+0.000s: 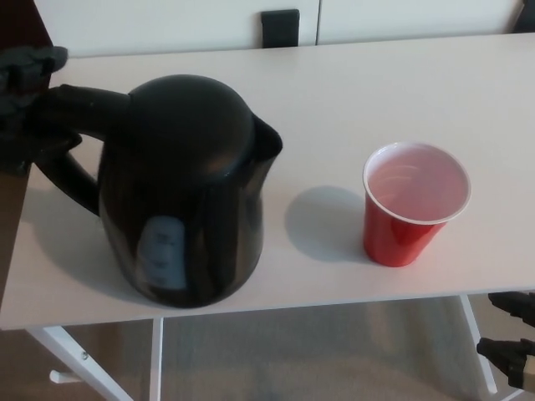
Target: The robot walk towards a table in front and uses its left hand to pick up the pot from the base and pour water to the cup on the right hand side
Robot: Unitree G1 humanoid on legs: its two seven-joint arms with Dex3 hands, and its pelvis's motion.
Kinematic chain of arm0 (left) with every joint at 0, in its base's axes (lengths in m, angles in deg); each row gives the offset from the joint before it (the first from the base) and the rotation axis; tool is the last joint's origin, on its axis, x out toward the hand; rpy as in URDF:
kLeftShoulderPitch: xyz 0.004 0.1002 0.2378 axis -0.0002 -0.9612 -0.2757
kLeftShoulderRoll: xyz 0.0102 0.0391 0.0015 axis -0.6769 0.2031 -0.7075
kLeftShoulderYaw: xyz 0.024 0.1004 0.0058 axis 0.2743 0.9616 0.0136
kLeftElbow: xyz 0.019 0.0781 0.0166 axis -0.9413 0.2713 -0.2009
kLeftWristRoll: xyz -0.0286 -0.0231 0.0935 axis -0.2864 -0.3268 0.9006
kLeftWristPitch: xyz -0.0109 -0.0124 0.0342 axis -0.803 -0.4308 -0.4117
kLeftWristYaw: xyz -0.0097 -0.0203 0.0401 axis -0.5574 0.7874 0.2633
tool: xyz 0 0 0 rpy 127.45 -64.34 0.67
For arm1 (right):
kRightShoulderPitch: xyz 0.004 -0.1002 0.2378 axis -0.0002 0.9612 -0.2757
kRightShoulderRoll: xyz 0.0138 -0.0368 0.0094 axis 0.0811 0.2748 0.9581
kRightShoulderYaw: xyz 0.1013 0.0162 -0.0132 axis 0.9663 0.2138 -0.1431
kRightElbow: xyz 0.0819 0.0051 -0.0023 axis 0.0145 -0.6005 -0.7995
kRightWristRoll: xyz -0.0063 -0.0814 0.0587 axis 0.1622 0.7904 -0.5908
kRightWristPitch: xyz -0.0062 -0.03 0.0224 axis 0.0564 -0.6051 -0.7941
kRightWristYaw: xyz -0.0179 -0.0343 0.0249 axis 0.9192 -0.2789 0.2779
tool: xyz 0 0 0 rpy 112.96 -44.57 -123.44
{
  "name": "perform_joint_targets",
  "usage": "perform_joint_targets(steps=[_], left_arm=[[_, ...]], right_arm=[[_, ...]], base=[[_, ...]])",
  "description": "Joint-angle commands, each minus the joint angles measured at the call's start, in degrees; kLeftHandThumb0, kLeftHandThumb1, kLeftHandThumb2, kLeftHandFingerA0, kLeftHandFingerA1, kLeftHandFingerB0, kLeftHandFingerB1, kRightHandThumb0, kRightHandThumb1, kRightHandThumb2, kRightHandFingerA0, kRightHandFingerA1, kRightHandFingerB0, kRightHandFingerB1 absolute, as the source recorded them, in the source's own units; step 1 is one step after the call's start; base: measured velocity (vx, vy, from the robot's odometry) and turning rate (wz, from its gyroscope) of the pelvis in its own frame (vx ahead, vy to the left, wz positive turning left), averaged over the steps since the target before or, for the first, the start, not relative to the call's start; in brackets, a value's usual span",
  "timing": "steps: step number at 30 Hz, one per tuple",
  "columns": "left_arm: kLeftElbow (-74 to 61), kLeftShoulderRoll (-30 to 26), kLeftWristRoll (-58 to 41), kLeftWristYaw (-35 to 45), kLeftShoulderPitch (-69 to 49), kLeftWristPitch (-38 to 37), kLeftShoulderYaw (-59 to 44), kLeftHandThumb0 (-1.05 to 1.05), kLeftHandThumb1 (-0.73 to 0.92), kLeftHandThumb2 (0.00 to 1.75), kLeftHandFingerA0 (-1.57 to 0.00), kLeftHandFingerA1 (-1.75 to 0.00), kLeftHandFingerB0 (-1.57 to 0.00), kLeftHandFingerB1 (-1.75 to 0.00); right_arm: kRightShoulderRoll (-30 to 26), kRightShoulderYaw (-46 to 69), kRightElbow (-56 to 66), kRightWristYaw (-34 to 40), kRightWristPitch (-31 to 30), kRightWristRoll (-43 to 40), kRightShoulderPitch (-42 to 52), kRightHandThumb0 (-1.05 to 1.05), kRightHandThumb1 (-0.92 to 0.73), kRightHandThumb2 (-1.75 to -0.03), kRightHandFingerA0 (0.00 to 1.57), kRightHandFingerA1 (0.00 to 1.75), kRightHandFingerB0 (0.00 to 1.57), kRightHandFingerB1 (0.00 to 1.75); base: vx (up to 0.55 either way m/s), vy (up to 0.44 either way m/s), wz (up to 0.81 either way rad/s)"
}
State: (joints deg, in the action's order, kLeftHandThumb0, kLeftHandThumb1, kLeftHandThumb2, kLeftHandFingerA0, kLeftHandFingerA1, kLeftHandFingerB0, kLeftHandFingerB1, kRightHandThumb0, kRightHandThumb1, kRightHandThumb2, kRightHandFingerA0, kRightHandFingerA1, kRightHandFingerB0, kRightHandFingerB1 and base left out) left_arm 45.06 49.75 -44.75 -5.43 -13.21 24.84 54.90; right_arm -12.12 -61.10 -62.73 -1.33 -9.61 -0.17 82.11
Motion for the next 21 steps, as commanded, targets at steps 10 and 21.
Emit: perform_joint_targets(steps=[10,21], left_arm=[[-18.9,1.1,-4.2,4.1,-8.4,3.7,2.5,-0.70,0.42,0.78,0.00,-0.03,0.00,0.00],[-20.5,-1.5,-5.3,6.5,-9.6,3.8,2.1,-0.70,0.42,0.78,0.00,-0.03,0.00,0.00]], right_arm=[[-1.1,0.8,0.3,-0.8,0.1,-0.7,-0.5,-0.18,-0.55,-0.56,0.69,0.50,0.38,0.37],[-1.3,0.7,-0.2,-1.0,-0.1,-0.4,-1.2,-0.19,-0.55,-0.56,0.69,0.50,0.38,0.37]], base=[[0.00,0.000,0.00],[0.00,0.000,0.00]])
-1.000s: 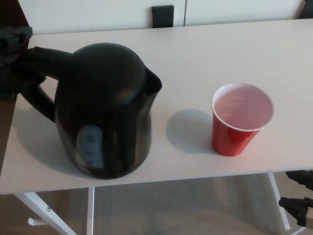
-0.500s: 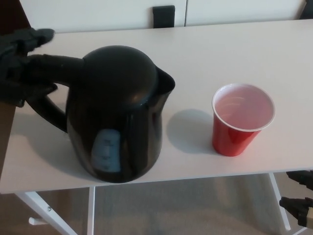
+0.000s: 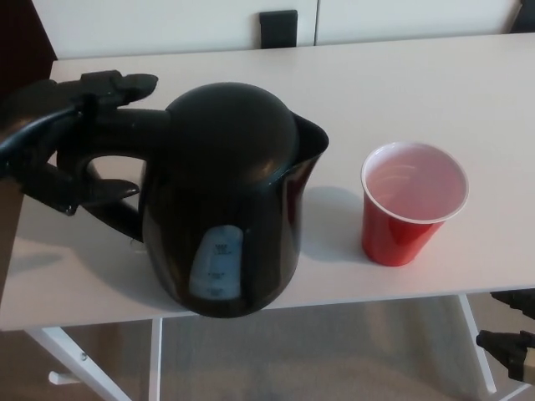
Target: The robot walk towards a table in front and uses its left hand to pick up the pot from the base and pour water to the cup on the right hand side
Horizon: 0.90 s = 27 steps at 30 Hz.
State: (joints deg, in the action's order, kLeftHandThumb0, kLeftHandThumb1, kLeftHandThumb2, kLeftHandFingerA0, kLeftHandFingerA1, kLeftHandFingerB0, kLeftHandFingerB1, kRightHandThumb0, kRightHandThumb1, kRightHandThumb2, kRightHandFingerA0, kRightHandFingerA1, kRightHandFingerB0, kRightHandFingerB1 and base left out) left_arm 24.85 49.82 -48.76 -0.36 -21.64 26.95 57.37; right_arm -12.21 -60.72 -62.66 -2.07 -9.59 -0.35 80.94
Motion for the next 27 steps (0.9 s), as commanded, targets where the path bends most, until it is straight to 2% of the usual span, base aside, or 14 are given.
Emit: perform_joint_targets(steps=[1,9,10,11,12,15,16,19,20,27], left_arm=[[-0.2,-1.8,-1.2,1.4,-1.1,1.7,-0.3,-0.70,0.42,0.78,0.00,-0.03,0.00,0.00],[3.3,-3.8,-1.8,2.3,0.0,0.9,-1.7,-0.71,0.42,0.78,0.00,-0.04,0.00,0.00],[3.6,-4.0,-2.1,2.4,0.0,0.7,-2.0,-0.69,0.46,0.55,0.00,0.00,0.00,0.00],[4.0,-4.1,-2.1,2.5,0.0,0.4,-2.2,-0.69,0.46,0.55,0.00,0.00,0.00,0.00],[4.0,-4.3,-2.1,2.5,-0.2,0.3,-2.5,-0.71,0.42,0.79,0.00,-0.04,0.00,0.00],[4.4,-5.2,-2.7,2.2,0.2,1.4,-4.5,-0.69,0.36,0.69,0.00,0.00,0.00,0.00],[4.8,-5.6,-2.4,1.9,0.4,0.8,-4.9,-0.71,0.41,0.79,0.00,-0.03,0.00,0.00],[6.8,-6.6,-3.5,2.3,1.3,0.3,-7.3,-0.72,0.41,0.80,0.00,-0.02,0.00,0.00],[7.4,-6.7,-4.1,2.6,1.6,0.4,-8.1,-0.75,0.46,0.55,0.00,0.00,0.00,0.00],[8.5,-9.5,-7.3,5.1,1.8,-0.4,-13.1,-0.74,0.45,0.55,0.00,0.00,0.00,0.00]], right_arm=[[-1.2,0.3,-0.2,-0.2,-0.3,-0.2,-0.1,-0.19,-0.55,-0.56,0.69,0.50,0.38,0.37],[-1.2,0.3,-0.6,-0.3,0.4,-0.1,-0.2,-0.19,-0.55,-0.56,0.68,0.50,0.37,0.37],[-1.3,0.3,-0.5,-0.4,0.4,-0.2,-0.1,-0.19,-0.55,-0.56,0.68,0.50,0.37,0.37],[-1.3,0.3,-0.6,-0.6,0.3,-0.3,-0.1,-0.19,-0.55,-0.56,0.68,0.50,0.37,0.37],[-1.3,0.2,-0.6,-0.4,0.1,-0.1,-0.1,-0.19,-0.55,-0.56,0.68,0.49,0.37,0.37],[-1.5,-0.1,-0.8,-0.3,0.5,0.4,-0.3,-0.19,-0.55,-0.56,0.69,0.50,0.37,0.37],[-1.5,-0.1,-1.2,-0.4,0.6,0.3,-0.5,-0.18,-0.56,-0.56,0.69,0.50,0.37,0.37],[-1.5,0.0,-1.2,-0.4,0.4,0.1,-0.5,-0.19,-0.54,-0.56,0.69,0.50,0.38,0.37],[-1.6,0.0,-1.1,-0.4,0.6,0.2,-0.4,-0.19,-0.54,-0.55,0.69,0.50,0.38,0.37],[-1.5,0.0,-1.5,-0.4,0.5,0.1,-1.0,-0.19,-0.54,-0.56,0.69,0.50,0.38,0.37]], base=[[0.00,0.000,0.00],[0.00,0.000,0.00],[0.00,0.000,0.00],[0.00,0.000,0.00],[0.00,0.000,0.00],[0.00,0.000,0.00],[0.00,0.000,0.00],[0.00,0.000,0.00],[0.00,0.000,0.00],[0.00,0.000,0.00]])
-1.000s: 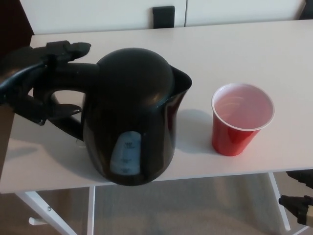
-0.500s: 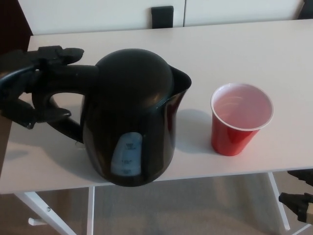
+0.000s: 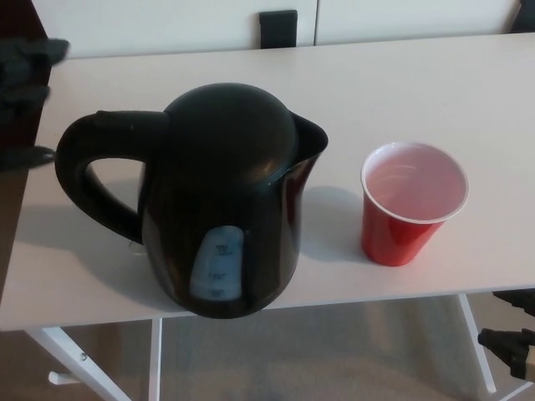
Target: The robot walk towards a table in front and uses its left hand to pick up the pot from the base and pour water to the cup on the right hand side
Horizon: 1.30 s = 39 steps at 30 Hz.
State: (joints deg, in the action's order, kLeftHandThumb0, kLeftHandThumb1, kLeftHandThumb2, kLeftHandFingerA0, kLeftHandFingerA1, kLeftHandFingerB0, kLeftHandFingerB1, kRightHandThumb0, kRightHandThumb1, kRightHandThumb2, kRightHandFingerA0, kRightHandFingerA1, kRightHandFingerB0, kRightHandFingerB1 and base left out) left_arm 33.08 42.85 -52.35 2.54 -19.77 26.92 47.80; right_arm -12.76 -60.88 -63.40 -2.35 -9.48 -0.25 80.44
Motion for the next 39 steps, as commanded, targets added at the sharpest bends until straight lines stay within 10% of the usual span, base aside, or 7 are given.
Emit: perform_joint_targets(steps=[1,10,19,25,29,31,39], left_arm=[[0.1,-2.7,-4.1,2.4,-0.4,-0.5,-4.1,-0.74,0.45,0.55,0.00,0.00,0.00,0.00],[-5.0,-4.7,-12.3,7.1,-13.5,-0.2,-18.0,-0.74,0.46,0.54,0.00,0.00,0.00,0.00],[8.8,14.1,-8.2,-15.3,-31.9,-9.2,-33.0,-0.49,0.64,0.73,-0.06,-0.19,-0.07,-0.23],[34.6,19.0,-4.4,-23.6,-33.2,-14.3,-28.9,-0.32,0.53,1.02,0.00,-0.48,0.00,-0.48],[38.9,19.6,-2.0,-21.1,-34.2,-17.7,-24.4,-0.53,0.71,0.61,-0.31,-0.50,-0.27,-0.35],[42.0,18.2,1.8,-19.7,-33.8,-19.3,-19.0,-0.34,0.51,1.04,-0.01,-0.49,-0.01,-0.46],[38.9,16.9,2.3,-20.1,-34.9,-20.3,-12.5,-0.72,0.61,0.93,0.00,-0.34,-0.10,-0.29]], right_arm=[[-0.9,0.1,-0.9,-0.1,0.5,0.0,-0.5,-0.19,-0.54,-0.56,0.69,0.50,0.38,0.37],[-0.8,-0.3,-2.0,0.5,0.4,0.4,-1.1,-0.19,-0.54,-0.55,0.68,0.49,0.38,0.37],[0.3,1.1,-2.9,1.6,0.9,-0.8,4.1,-0.20,-0.53,-0.55,0.68,0.49,0.39,0.37],[1.4,4.7,-2.7,1.5,-1.0,-4.3,8.1,-0.27,-0.45,-0.62,0.56,0.50,0.37,0.42],[1.7,5.4,-3.1,1.8,-1.2,-4.2,8.8,-0.20,-0.52,-0.55,0.61,0.46,0.39,0.36],[1.3,6.0,-3.5,1.9,-1.4,-4.1,9.2,-0.22,-0.52,-0.56,0.62,0.45,0.37,0.36],[2.4,9.2,-3.5,1.1,-1.8,-6.4,10.4,-0.22,-0.54,-0.56,0.61,0.47,0.34,0.36]], base=[[0.00,0.000,0.00],[0.00,0.000,0.00],[0.00,0.000,0.00],[0.00,0.000,0.00],[0.00,0.000,0.00],[0.00,0.000,0.00],[0.00,0.000,0.00]])
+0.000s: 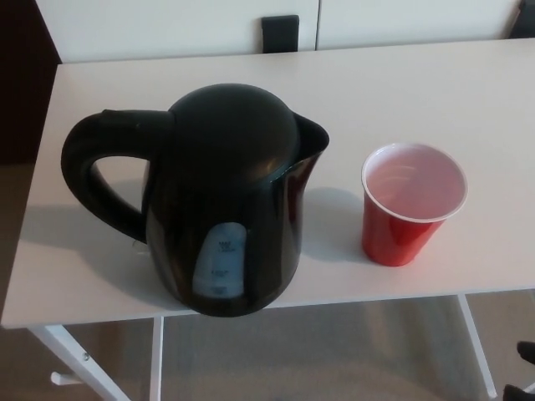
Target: The robot walk towards a table in front and uses its left hand to pick up the pot from the base and pour water to the cup on the right hand side
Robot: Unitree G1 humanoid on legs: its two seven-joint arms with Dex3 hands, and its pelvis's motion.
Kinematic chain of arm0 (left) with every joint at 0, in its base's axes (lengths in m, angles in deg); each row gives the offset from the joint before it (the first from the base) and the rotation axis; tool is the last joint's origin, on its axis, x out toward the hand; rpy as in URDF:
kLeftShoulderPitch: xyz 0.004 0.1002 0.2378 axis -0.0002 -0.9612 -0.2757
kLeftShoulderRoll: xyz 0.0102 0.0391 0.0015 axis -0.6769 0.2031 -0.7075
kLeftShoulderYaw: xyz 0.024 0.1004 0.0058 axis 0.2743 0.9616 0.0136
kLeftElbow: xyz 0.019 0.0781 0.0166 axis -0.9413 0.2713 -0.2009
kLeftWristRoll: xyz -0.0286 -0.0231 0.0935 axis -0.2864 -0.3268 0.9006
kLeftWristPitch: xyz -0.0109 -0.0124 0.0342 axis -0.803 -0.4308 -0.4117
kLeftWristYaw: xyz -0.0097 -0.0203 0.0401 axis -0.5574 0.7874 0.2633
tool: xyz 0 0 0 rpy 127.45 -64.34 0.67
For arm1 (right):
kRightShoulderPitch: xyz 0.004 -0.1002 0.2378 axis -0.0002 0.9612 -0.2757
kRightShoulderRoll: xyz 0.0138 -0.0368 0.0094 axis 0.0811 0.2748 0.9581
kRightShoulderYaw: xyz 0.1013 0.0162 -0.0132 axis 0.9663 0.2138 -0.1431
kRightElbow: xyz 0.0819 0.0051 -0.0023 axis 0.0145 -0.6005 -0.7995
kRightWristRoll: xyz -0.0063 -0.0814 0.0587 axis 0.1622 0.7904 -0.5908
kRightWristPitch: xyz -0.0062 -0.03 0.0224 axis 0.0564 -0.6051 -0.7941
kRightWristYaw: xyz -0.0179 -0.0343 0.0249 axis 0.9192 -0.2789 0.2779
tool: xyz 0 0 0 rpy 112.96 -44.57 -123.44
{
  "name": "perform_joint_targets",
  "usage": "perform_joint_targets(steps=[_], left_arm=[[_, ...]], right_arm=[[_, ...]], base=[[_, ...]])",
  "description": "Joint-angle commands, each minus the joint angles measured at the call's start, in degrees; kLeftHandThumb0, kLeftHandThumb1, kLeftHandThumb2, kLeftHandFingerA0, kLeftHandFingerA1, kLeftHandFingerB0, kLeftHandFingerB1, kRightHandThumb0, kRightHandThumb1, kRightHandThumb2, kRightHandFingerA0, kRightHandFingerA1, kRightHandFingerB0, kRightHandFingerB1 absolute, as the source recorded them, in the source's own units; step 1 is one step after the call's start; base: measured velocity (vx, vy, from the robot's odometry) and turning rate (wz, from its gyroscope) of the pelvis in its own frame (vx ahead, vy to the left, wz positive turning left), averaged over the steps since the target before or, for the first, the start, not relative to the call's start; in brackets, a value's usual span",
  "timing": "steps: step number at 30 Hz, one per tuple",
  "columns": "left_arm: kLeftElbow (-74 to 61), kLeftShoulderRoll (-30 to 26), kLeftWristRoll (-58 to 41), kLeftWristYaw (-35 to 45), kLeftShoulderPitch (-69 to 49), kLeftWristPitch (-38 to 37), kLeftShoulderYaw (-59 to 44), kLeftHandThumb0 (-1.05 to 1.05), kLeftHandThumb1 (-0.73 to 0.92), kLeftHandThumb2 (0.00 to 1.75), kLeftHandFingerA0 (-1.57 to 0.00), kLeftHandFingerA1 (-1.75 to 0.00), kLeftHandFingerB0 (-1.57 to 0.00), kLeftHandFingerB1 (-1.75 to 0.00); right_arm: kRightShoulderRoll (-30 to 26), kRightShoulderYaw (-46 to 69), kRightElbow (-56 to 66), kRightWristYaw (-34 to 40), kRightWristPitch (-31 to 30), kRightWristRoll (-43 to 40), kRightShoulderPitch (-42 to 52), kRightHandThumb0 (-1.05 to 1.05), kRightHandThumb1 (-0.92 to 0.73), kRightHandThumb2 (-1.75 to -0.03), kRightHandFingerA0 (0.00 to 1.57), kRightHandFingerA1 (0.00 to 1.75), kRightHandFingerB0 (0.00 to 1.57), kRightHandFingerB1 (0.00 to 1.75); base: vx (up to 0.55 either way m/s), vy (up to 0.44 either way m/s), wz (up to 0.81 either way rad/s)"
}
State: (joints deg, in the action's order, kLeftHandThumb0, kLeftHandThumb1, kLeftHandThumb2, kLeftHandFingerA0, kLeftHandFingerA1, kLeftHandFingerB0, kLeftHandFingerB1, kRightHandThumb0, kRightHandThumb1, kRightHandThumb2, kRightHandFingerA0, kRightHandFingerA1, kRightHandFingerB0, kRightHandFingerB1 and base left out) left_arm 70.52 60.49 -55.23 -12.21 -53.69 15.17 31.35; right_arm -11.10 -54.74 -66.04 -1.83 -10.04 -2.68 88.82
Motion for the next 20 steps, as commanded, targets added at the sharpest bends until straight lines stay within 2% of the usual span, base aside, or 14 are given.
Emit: perform_joint_targets(steps=[1,2,3,4,7,8,9,10,11,12,13,15,17,20], left_arm=[[1.4,-0.8,5.0,-5.4,-1.0,-8.8,4.5,-0.66,0.77,0.64,-0.09,-0.25,-0.10,-0.21],[1.5,-0.9,4.9,-5.6,-1.0,-9.1,4.8,-0.66,0.77,0.64,-0.09,-0.25,-0.10,-0.21],[0.8,-0.7,4.8,-6.5,-0.6,-8.6,5.3,-0.71,0.77,0.66,-0.09,-0.26,-0.10,-0.20],[0.1,-0.4,3.8,-6.4,-0.6,-8.0,5.1,-0.72,0.64,0.97,0.00,-0.34,-0.08,-0.27],[-2.3,0.3,2.8,-6.6,-1.3,-6.7,5.5,-0.81,0.70,0.98,-0.06,-0.29,-0.06,-0.17],[-4.4,1.3,2.8,-7.6,-1.9,-6.4,5.8,-0.78,0.69,0.98,-0.07,-0.36,-0.07,-0.27],[-4.7,1.5,2.8,-7.8,-2.0,-6.3,5.9,-0.78,0.69,0.98,-0.07,-0.36,-0.07,-0.27],[-7.1,2.5,3.5,-7.7,-3.1,-6.9,7.4,-0.72,0.71,0.99,-0.04,-0.32,-0.08,-0.30],[-9.1,3.0,4.2,-8.1,-3.8,-6.4,8.5,-0.75,0.70,1.02,0.00,-0.32,-0.14,-0.35],[-10.5,3.4,4.4,-8.3,-4.3,-5.7,9.3,-0.80,0.73,1.02,0.00,-0.27,-0.10,-0.29],[-11.7,4.0,4.1,-8.3,-4.8,-4.9,10.0,-0.84,0.73,1.02,-0.07,-0.24,-0.08,-0.24],[-12.3,4.6,3.7,-8.3,-5.1,-5.1,10.6,-0.85,0.74,1.02,-0.07,-0.23,-0.07,-0.19],[-12.9,6.3,2.6,-8.6,-5.4,-5.3,10.8,-0.76,0.70,1.03,0.00,-0.29,-0.07,-0.24],[-11.9,7.1,2.3,-8.9,-5.6,-6.2,10.6,-0.76,0.68,1.01,0.00,-0.31,-0.12,-0.26]], right_arm=[[0.8,3.7,-1.2,0.3,-0.8,-4.2,2.1,-0.21,-0.53,-0.56,0.64,0.48,0.34,0.36],[1.0,4.2,-1.6,0.1,-0.4,-4.6,2.1,-0.21,-0.53,-0.56,0.64,0.48,0.34,0.36],[1.2,4.6,-1.7,0.8,0.5,-4.3,2.3,-0.28,-0.46,-0.63,0.55,0.51,0.32,0.41],[1.6,5.1,-2.2,0.7,1.0,-4.6,2.1,-0.28,-0.46,-0.62,0.52,0.51,0.33,0.42],[2.0,5.9,-3.2,0.2,1.6,-5.1,1.6,-0.28,-0.47,-0.63,0.51,0.50,0.33,0.42],[2.3,6.6,-3.4,-0.2,1.6,-5.8,1.4,-0.22,-0.52,-0.55,0.52,0.46,0.36,0.38],[2.3,6.7,-3.5,-0.2,1.6,-5.9,1.3,-0.22,-0.52,-0.55,0.52,0.46,0.36,0.38],[2.3,6.7,-3.3,0.6,1.6,-5.4,1.6,-0.31,-0.45,-0.63,0.49,0.50,0.35,0.43],[2.4,6.8,-3.2,0.6,1.5,-5.5,1.6,-0.22,-0.52,-0.55,0.51,0.44,0.37,0.37],[2.4,6.8,-3.2,0.4,1.6,-5.5,1.7,-0.20,-0.53,-0.55,0.54,0.46,0.36,0.37],[2.4,6.7,-3.3,0.2,1.9,-5.5,1.8,-0.26,-0.47,-0.61,0.53,0.51,0.34,0.42],[2.5,6.5,-3.4,0.0,2.1,-5.6,1.7,-0.25,-0.46,-0.61,0.53,0.51,0.33,0.42],[2.8,6.3,-2.5,0.5,1.8,-5.6,1.9,-0.27,-0.47,-0.62,0.50,0.50,0.35,0.42],[2.6,6.1,-2.2,0.4,2.0,-5.4,2.2,-0.20,-0.53,-0.55,0.53,0.45,0.37,0.37]], base=[[0.00,0.000,0.00],[0.00,0.000,0.00],[0.00,0.000,0.00],[0.00,0.000,0.00],[0.00,0.000,0.00],[0.00,0.000,0.00],[0.00,0.000,0.00],[0.00,0.000,0.00],[0.00,0.000,0.00],[0.00,0.000,0.00],[0.00,0.000,0.00],[0.00,0.000,0.00],[0.00,0.000,0.00],[0.00,0.000,0.00]])
